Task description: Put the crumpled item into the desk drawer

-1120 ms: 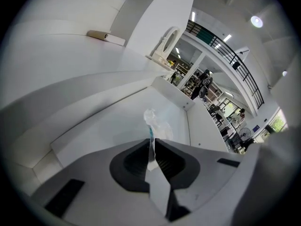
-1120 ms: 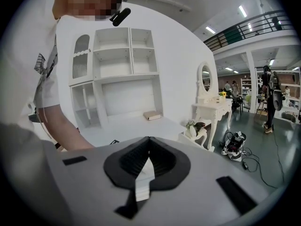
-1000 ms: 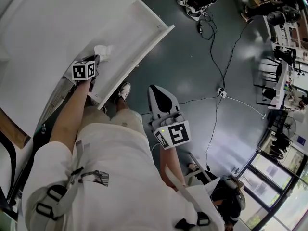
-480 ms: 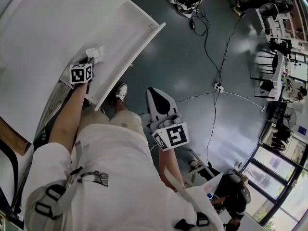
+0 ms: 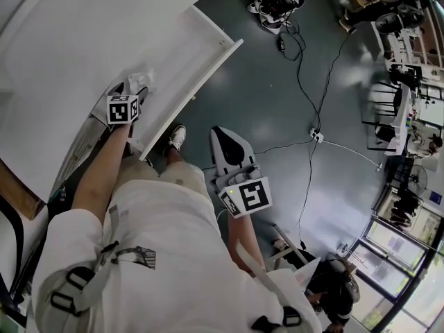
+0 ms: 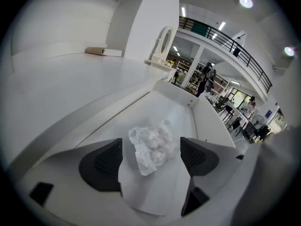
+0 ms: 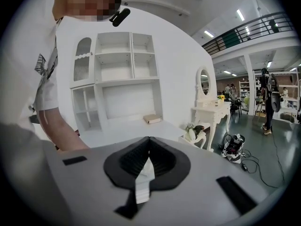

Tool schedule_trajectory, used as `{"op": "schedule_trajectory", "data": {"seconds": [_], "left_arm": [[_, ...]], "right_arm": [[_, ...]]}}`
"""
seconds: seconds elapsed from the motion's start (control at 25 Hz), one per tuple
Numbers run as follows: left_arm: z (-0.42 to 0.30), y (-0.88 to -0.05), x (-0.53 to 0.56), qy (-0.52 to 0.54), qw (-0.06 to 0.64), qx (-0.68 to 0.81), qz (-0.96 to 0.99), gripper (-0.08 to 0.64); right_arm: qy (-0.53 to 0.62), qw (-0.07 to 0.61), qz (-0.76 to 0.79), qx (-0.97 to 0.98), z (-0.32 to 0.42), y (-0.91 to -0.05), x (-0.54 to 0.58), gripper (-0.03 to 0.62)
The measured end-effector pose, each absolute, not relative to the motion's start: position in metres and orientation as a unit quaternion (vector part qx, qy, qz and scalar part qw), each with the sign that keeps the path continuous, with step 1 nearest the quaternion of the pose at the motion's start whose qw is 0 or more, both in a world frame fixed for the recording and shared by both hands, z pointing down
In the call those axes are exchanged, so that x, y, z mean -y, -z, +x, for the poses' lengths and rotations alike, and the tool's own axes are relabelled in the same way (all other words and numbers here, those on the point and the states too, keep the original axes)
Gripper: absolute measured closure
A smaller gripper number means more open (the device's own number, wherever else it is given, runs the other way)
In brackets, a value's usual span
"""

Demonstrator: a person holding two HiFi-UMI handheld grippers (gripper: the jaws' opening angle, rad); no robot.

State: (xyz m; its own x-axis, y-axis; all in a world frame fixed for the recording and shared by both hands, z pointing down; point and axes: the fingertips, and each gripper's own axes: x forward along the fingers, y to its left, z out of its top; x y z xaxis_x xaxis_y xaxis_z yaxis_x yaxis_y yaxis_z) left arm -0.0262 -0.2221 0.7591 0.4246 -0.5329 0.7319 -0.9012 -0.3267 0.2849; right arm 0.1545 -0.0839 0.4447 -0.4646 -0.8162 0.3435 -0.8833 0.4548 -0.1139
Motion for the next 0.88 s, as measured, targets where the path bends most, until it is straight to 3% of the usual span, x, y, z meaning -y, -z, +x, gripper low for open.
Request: {"op": "schedule_trajectory", "data": {"seconds": [0.48,0.88], "left_arm": [[-0.023,-0.693,0.213,-0.215,0.295,0.449,0.815,0.19],[-0.077,-0.617,0.209,-0.143,0.242,0.481,0.831,0.198]], "right_arm": [[-0.123,0.098,0.48,0.863,0.128,-0.434,0.086,0.583],[-0.103,0.079,0.439,0.889,0.072,-0.423,0.087,0.583]]}}
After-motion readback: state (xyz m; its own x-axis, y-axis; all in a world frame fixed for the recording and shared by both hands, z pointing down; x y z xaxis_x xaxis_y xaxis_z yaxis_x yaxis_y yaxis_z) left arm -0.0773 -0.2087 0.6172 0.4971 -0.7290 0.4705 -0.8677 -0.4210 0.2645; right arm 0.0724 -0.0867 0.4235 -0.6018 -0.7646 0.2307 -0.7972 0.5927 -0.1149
